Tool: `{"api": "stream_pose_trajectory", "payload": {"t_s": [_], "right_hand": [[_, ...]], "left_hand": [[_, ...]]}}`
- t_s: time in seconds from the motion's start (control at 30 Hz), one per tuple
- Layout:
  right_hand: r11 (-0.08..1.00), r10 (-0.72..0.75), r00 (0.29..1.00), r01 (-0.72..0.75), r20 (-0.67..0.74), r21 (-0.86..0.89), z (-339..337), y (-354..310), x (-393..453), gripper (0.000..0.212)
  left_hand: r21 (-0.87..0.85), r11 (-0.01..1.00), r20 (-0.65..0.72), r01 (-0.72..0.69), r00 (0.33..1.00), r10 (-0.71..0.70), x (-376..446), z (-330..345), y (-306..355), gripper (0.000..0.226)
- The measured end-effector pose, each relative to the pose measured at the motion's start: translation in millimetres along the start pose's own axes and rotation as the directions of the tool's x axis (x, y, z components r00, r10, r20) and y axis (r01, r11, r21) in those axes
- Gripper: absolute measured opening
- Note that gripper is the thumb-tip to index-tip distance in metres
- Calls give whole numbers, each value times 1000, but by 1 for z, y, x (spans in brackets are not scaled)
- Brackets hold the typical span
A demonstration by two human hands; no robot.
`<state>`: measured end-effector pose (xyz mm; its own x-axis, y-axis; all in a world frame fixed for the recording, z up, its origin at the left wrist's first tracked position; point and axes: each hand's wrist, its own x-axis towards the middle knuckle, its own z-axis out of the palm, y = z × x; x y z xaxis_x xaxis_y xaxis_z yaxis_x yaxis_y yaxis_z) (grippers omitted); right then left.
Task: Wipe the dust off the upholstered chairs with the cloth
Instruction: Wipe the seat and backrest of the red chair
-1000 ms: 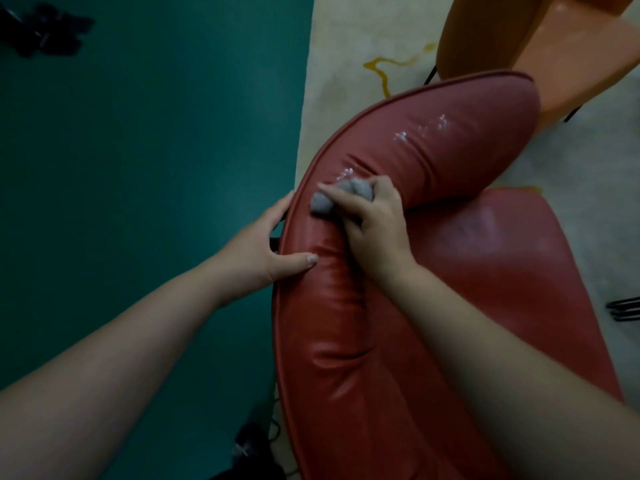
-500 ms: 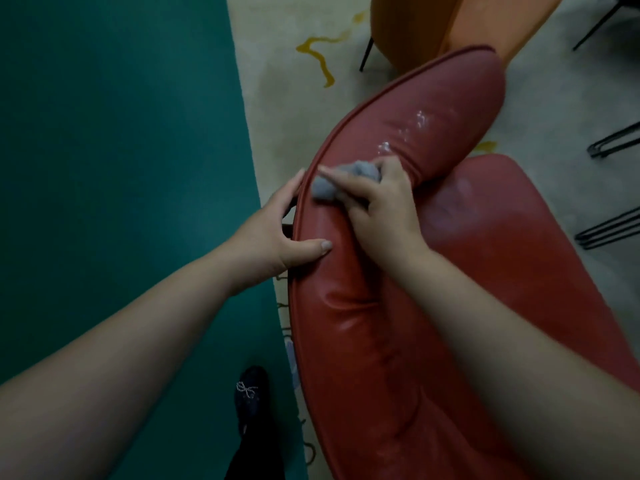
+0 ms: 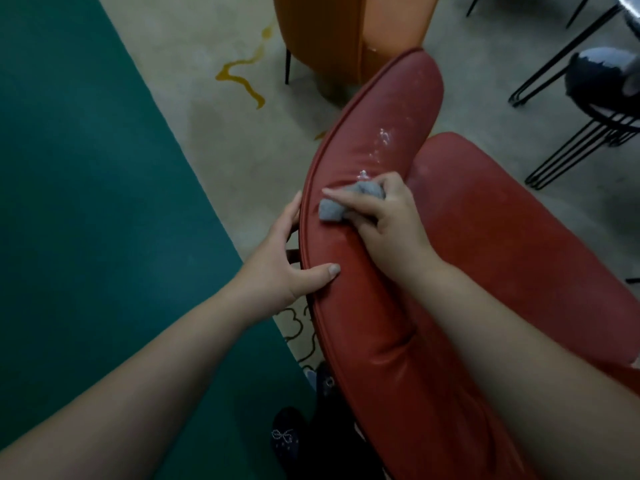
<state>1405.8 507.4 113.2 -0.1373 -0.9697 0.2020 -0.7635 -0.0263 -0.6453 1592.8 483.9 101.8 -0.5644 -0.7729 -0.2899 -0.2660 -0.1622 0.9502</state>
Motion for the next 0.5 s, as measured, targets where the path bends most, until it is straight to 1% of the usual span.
{"api": "stream_pose_trajectory", "payload": {"t_s": [0.07,0.13,0.2,0.27,0.37,0.43,0.5], "right_hand": [[999,14,999,-17,-50,-43,3,10,30,36],[997,57,992,-62,-112,-43,6,17,49,36],[995,105,983,-104,-152,14,11,17,48,36],[989,119,982,-104,-147,105,14,18,28,36],[963,141,983,-109,-114,247,13,24,-3,38],[966,146,981,-113,-131,234,12,33,4,39],[983,122,980,-98,-155,153,12,43,31,40]], "left_hand": [[5,1000,23,-13,1000,13,15,-7,4,108],[31,999,28,-31,999,30,32,-13,8,107],[63,997,14,-50,999,49,49,-19,13,104],[104,993,14,-62,998,61,68,-24,18,100],[201,978,79,-58,996,43,94,-33,30,99],[242,969,135,-43,991,11,106,-40,38,101],[266,964,175,-21,984,-27,112,-45,43,102]]}}
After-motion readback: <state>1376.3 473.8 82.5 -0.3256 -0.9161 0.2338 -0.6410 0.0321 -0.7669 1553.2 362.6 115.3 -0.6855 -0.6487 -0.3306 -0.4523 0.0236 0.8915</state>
